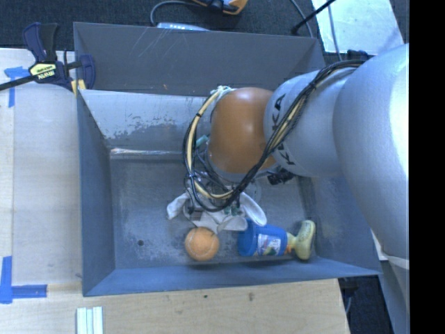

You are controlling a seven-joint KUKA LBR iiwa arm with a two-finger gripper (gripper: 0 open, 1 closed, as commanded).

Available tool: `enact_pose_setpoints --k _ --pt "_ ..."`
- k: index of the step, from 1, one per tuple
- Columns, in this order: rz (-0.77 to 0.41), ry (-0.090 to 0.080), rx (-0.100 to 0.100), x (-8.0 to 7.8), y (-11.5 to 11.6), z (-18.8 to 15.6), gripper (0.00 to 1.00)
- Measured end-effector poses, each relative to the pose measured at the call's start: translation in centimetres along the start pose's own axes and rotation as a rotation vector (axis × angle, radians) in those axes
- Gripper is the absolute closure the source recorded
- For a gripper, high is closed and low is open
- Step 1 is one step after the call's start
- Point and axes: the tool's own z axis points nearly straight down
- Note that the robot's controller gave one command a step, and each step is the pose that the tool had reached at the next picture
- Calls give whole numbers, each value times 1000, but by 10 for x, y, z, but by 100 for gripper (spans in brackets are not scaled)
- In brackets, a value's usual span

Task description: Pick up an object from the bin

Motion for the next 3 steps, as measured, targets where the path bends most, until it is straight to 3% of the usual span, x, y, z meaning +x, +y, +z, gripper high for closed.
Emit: enact_pose_setpoints --k 1,2,3 --pt "0 0 0 0 0 0 100" --pt "-11 -10 -2 -9 9 -88 0" --pt "-10 -4 -1 -8 9 -84 0"
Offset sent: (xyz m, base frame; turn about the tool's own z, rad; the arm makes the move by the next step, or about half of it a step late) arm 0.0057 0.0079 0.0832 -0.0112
